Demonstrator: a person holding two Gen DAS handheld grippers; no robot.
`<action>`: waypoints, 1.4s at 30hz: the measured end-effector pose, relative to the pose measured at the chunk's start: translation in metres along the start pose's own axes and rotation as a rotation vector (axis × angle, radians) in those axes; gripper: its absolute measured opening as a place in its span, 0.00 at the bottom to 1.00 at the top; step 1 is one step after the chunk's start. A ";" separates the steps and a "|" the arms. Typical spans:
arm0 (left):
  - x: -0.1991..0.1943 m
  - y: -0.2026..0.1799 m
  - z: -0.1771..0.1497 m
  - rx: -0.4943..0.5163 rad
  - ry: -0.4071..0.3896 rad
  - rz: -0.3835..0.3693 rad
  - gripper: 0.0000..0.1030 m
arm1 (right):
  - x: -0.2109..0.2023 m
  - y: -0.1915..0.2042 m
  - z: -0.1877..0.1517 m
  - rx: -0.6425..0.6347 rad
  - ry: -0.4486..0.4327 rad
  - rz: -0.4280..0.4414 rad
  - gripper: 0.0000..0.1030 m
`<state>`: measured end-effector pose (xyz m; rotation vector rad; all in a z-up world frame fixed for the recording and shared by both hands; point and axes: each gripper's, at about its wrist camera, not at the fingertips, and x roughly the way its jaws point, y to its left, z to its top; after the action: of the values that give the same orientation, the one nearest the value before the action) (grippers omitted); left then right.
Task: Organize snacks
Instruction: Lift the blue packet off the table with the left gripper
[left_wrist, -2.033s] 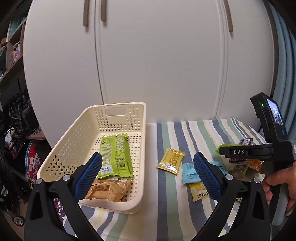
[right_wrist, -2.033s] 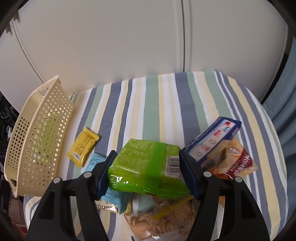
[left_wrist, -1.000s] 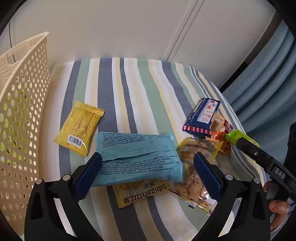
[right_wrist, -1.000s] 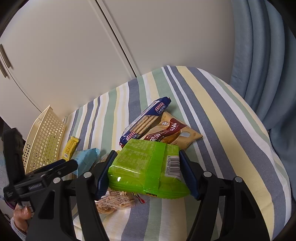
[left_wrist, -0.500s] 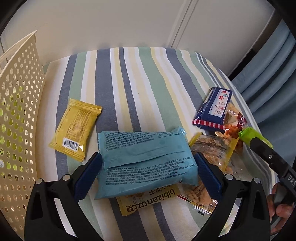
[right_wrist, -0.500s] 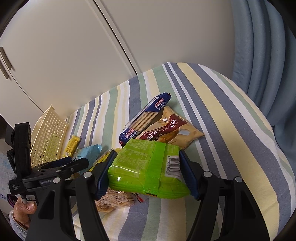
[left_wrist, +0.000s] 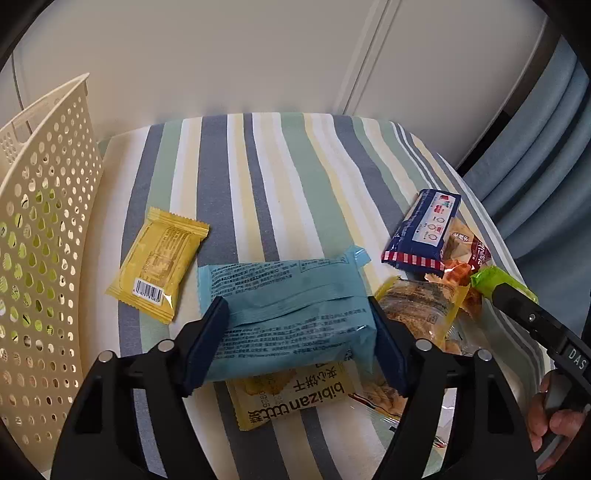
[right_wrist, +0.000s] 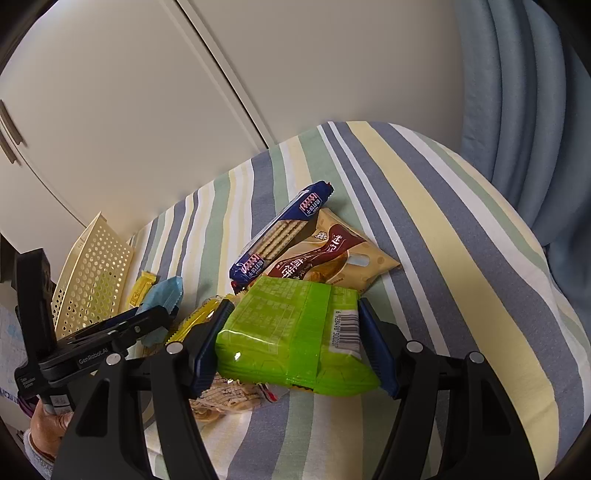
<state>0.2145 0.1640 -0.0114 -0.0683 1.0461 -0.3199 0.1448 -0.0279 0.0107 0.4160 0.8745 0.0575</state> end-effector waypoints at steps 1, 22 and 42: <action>-0.002 -0.001 -0.001 0.003 -0.008 0.001 0.65 | 0.000 0.000 0.000 0.000 0.000 0.000 0.65; -0.045 0.021 -0.010 -0.009 -0.061 -0.041 0.81 | 0.001 -0.004 0.000 0.022 0.002 0.012 0.65; -0.003 -0.010 0.005 0.323 0.029 0.171 0.89 | 0.001 -0.008 -0.002 0.045 0.004 0.043 0.65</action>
<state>0.2156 0.1549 -0.0047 0.3149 1.0103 -0.3311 0.1434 -0.0346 0.0055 0.4770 0.8722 0.0786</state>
